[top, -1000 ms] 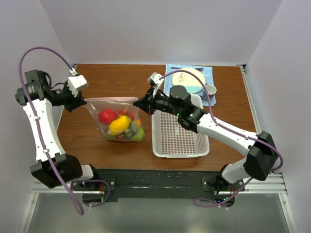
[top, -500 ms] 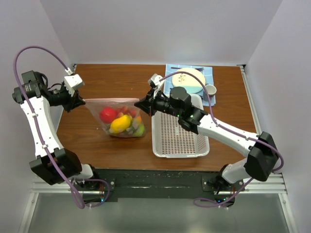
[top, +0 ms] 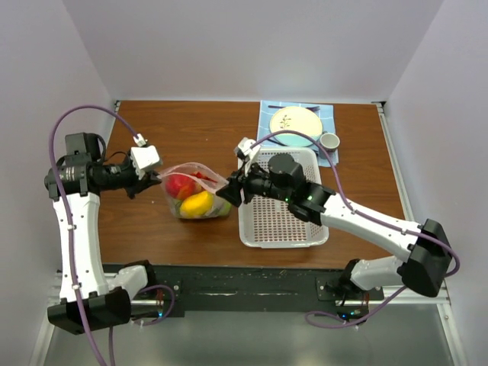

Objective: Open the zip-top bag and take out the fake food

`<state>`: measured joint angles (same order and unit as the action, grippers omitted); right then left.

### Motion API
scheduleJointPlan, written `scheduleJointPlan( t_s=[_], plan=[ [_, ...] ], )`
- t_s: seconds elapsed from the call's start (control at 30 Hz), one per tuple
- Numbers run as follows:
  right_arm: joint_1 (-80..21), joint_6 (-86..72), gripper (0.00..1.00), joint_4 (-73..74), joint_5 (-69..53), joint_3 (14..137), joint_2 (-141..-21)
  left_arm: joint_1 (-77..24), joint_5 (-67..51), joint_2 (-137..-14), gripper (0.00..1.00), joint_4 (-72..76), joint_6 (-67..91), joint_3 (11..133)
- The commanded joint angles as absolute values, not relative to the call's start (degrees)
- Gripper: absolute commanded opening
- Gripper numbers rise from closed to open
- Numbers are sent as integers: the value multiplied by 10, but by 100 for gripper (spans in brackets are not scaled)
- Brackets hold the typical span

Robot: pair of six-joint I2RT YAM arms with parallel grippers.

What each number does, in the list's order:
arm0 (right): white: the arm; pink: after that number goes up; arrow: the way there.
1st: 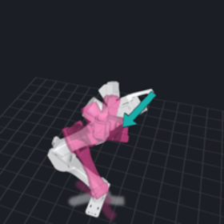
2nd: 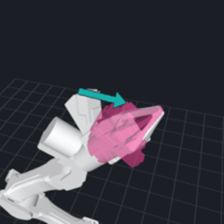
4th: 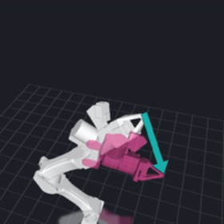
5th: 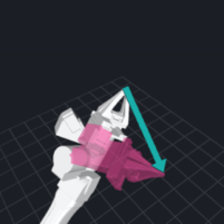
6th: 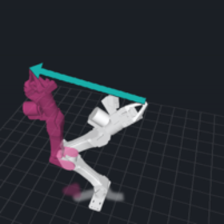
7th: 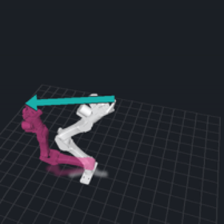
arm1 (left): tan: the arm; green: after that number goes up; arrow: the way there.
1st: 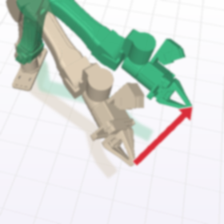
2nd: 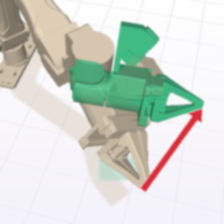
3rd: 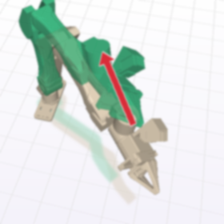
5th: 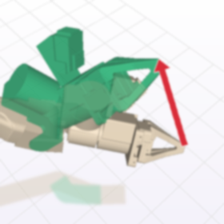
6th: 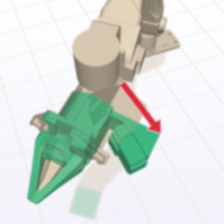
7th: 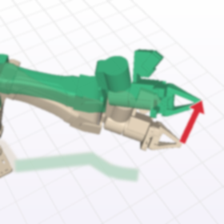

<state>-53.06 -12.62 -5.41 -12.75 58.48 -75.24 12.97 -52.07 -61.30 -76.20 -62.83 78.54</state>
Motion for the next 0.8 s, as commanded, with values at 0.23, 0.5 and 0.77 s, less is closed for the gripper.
scheduleJointPlan(
  t_s=[0.23,0.5,0.77],
  plan=[
    [-572,-122,59,77,35,662,-654,115,-541,-593,0,-754,-589,767],
    [-600,-158,8,76,2,710,-692,110,-543,-590,0,-754,-573,790],
    [-649,-178,0,57,10,721,-758,105,-534,-570,0,-754,-569,798]
  ],
)
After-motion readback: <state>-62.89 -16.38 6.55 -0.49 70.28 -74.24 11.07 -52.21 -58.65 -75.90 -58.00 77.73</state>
